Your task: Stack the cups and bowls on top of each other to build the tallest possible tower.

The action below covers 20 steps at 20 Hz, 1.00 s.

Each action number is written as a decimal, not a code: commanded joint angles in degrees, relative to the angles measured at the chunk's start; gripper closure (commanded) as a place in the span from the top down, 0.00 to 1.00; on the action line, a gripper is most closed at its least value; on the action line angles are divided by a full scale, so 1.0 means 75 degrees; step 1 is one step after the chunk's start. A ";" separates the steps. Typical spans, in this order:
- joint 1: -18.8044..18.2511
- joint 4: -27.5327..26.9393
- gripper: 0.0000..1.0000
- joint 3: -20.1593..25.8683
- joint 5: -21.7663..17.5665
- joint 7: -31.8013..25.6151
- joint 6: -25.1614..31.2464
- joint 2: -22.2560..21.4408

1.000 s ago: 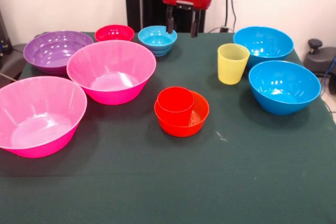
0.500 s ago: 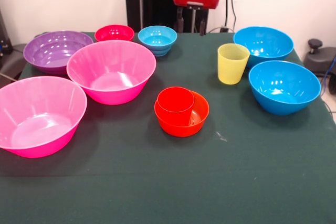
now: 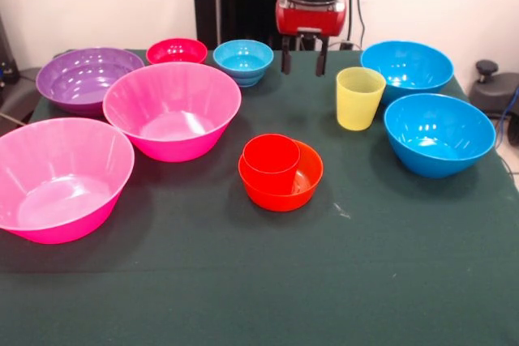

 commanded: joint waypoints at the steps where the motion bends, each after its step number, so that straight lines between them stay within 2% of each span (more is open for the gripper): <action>1: 0.0283 -0.0017 1.00 0.0038 -0.0348 0.1007 -0.0511 0.0803; 4: 0.0310 -0.0118 1.00 -0.0065 -0.0383 0.0923 -0.0555 0.0928; 11: 0.0193 -0.0035 1.00 0.0068 -0.0275 0.0754 0.0289 0.0495; 20: -0.0083 -0.0027 1.00 0.0207 -0.0325 0.0623 0.0593 0.0329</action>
